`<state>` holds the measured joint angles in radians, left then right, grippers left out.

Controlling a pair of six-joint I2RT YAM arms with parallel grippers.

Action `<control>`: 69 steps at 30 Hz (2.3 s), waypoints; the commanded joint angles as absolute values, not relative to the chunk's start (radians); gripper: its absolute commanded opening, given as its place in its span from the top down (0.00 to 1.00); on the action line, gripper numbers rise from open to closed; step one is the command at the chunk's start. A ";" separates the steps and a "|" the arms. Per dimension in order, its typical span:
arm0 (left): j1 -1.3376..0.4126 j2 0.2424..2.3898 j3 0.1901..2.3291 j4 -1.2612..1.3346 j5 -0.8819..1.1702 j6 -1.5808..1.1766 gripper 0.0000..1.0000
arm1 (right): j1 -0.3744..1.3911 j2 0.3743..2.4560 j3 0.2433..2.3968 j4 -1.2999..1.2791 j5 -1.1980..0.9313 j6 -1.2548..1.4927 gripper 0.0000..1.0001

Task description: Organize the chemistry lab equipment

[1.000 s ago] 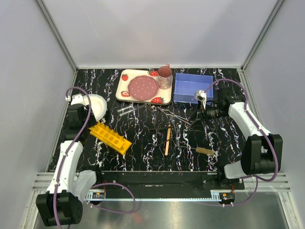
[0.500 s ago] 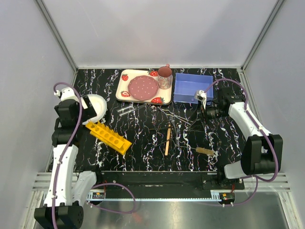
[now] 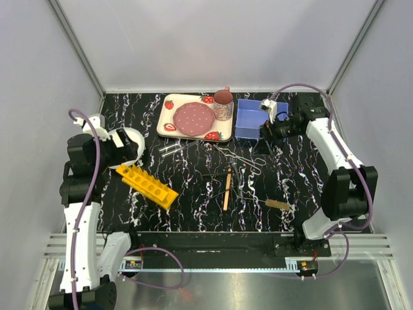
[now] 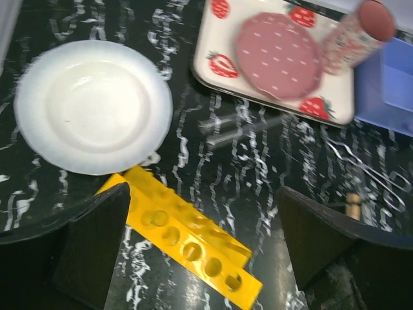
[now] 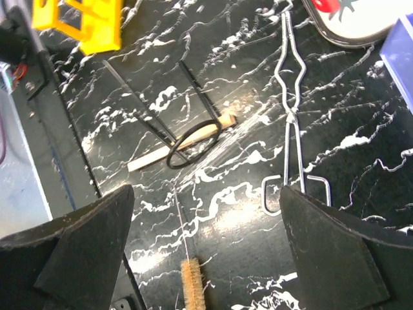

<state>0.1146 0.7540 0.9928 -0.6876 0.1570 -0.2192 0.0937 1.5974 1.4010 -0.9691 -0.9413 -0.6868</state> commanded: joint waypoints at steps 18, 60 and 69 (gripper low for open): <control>0.012 0.712 0.977 -0.661 0.604 -0.316 0.01 | 0.310 1.552 1.135 -0.457 -0.469 -0.025 0.28; -0.032 0.689 0.896 -0.611 0.644 -0.399 0.01 | 0.492 1.948 1.336 -0.597 -0.077 0.020 0.64; -0.055 0.700 0.851 -0.497 0.704 -0.524 0.01 | 0.491 1.905 1.348 -0.598 -0.112 0.041 0.74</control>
<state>-0.0418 0.7025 0.8661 -0.6140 0.6445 -0.4454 0.4854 1.9591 1.3296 -0.5919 -0.1070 0.0345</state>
